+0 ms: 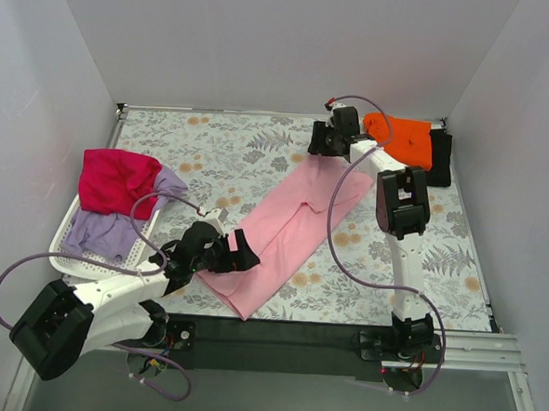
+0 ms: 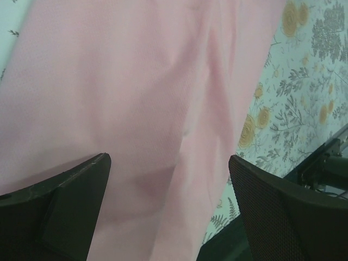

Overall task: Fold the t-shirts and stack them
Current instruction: Fold the tshirt

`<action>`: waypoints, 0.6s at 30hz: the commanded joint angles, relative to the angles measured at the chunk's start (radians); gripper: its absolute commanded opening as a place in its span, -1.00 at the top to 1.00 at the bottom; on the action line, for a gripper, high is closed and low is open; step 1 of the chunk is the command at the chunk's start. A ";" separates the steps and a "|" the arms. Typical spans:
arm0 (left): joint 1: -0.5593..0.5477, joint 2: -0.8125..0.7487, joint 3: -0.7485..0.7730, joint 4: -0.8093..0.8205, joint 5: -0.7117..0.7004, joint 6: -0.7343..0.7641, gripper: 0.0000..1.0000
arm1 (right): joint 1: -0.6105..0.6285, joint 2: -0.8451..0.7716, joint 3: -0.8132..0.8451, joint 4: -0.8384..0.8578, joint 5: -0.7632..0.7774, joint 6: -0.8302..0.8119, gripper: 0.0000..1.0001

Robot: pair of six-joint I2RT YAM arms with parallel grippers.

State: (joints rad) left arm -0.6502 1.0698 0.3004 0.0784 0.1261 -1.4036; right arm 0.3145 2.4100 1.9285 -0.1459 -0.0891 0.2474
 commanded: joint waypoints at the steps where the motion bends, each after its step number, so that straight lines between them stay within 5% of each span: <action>1: -0.016 -0.085 0.011 -0.069 0.026 0.014 -0.66 | 0.011 -0.060 0.046 -0.015 -0.047 -0.043 0.02; 9: -0.017 -0.179 0.108 -0.117 -0.146 0.066 -0.69 | 0.023 -0.422 -0.264 0.020 -0.003 -0.080 0.00; 18: -0.026 0.011 0.112 -0.085 -0.026 0.100 -0.67 | 0.026 -0.634 -0.661 0.051 0.127 -0.089 0.00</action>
State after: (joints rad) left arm -0.6678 1.0672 0.4076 -0.0025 0.0658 -1.3331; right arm 0.3382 1.7592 1.3525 -0.0975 -0.0319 0.1753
